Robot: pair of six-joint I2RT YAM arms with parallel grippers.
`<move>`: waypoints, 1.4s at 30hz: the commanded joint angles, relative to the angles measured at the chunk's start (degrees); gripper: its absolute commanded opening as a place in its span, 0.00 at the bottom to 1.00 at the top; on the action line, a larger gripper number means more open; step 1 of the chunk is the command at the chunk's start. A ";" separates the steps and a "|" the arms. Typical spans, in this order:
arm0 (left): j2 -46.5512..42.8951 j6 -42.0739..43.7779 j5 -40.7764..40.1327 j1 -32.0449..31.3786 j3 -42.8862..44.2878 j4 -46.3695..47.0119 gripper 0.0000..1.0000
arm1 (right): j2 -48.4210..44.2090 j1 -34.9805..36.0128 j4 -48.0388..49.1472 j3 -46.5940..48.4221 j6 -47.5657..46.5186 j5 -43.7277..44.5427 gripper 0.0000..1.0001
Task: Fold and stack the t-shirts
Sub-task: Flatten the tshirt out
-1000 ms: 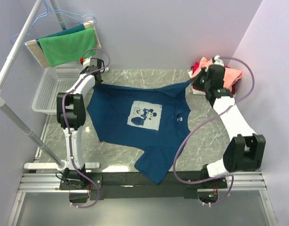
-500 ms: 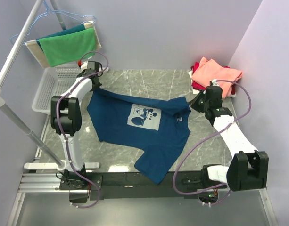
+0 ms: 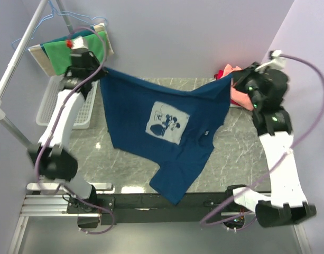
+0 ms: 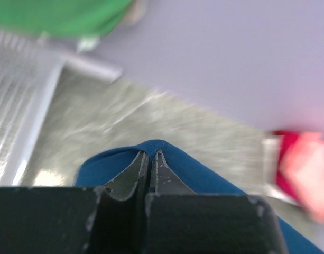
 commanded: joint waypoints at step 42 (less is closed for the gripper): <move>1.07 -0.88 0.44 -1.78 -19.92 12.01 0.01 | 13.34 -0.17 23.40 -10.59 -1.37 3.82 0.00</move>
